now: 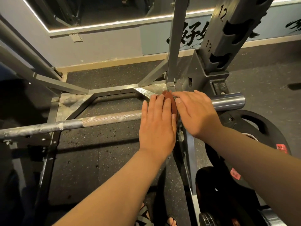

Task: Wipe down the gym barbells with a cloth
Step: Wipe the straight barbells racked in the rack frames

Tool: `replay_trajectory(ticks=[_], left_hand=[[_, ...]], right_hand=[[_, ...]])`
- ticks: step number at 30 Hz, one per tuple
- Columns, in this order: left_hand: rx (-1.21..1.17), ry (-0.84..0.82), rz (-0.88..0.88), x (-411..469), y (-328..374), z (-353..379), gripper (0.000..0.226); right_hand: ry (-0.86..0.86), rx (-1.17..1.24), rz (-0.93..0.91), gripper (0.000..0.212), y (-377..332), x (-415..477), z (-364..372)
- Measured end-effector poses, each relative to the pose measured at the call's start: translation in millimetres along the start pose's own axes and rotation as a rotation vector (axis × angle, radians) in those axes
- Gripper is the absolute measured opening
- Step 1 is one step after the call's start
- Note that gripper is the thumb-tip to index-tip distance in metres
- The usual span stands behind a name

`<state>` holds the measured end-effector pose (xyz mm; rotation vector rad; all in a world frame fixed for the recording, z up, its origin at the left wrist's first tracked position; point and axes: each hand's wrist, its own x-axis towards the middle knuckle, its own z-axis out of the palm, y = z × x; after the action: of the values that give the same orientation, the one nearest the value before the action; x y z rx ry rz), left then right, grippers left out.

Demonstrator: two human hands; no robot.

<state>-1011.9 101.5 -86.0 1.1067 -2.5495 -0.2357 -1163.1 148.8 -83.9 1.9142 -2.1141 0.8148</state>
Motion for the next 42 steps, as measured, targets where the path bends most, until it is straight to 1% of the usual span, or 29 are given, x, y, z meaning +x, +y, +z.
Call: replay_trajectory(ticks=[2,5,7,9,10,11,13,15,17,20,23,24,27,29,30,32,34,36,37,40,42], left_hand=[[0.030,-0.031,-0.050,19,1,-4,0.045],[0.074,-0.161,-0.146,50,5,-8,0.040],[0.031,-0.121,-0.165,51,9,-4,0.034],[-0.034,-0.008,-0.124,35,11,0,0.029],[-0.043,0.047,-0.085,23,10,6,0.030],[-0.017,0.066,-0.037,11,9,8,0.036],[0.058,0.044,0.046,-7,2,10,0.051],[0.064,0.032,0.086,-7,-1,7,0.050],[0.039,-0.003,0.052,12,-1,3,0.041],[0.097,-0.094,-0.038,41,0,-3,0.049],[0.012,-0.010,-0.049,27,3,4,0.040],[0.005,0.022,-0.035,14,5,9,0.040],[0.040,0.108,0.056,-18,7,19,0.050],[0.048,0.140,0.108,-19,1,19,0.047],[0.039,0.127,0.115,-12,-2,17,0.043],[0.014,0.073,0.058,12,-3,10,0.033],[0.050,0.019,-0.028,34,0,6,0.037],[0.024,0.028,-0.049,35,4,7,0.034],[0.005,0.049,-0.028,27,4,10,0.032],[0.034,0.082,0.078,-8,-1,9,0.048],[0.054,0.095,0.127,-19,-13,6,0.048]], right_hand=[[0.105,-0.016,-0.104,0.037,6,-6,5],[0.136,0.037,-0.078,0.037,6,-2,9],[0.148,0.064,-0.084,0.036,6,0,9],[0.169,0.046,-0.121,0.034,5,-1,9],[0.173,0.035,-0.136,0.034,6,-1,9],[0.168,0.029,-0.133,0.035,6,-1,8],[0.152,0.027,-0.092,0.035,3,-2,7],[0.138,0.016,-0.073,0.037,2,-3,7],[0.149,0.024,-0.078,0.038,3,-4,8],[0.160,0.059,-0.037,0.036,3,-3,11],[0.137,0.056,-0.010,0.035,1,-3,11],[0.128,0.048,-0.024,0.036,1,-4,10],[0.103,0.035,-0.027,0.040,3,-4,9],[0.109,0.035,-0.002,0.039,3,-4,10],[0.113,0.035,-0.001,0.038,4,-4,11],[0.132,0.034,-0.019,0.037,4,-6,12],[0.152,0.041,-0.026,0.036,4,-6,13],[0.138,0.056,-0.008,0.035,4,-5,13],[0.133,0.059,-0.006,0.035,3,-5,13],[0.122,0.043,-0.012,0.037,2,-5,12],[0.127,0.036,-0.010,0.039,3,-5,11]])
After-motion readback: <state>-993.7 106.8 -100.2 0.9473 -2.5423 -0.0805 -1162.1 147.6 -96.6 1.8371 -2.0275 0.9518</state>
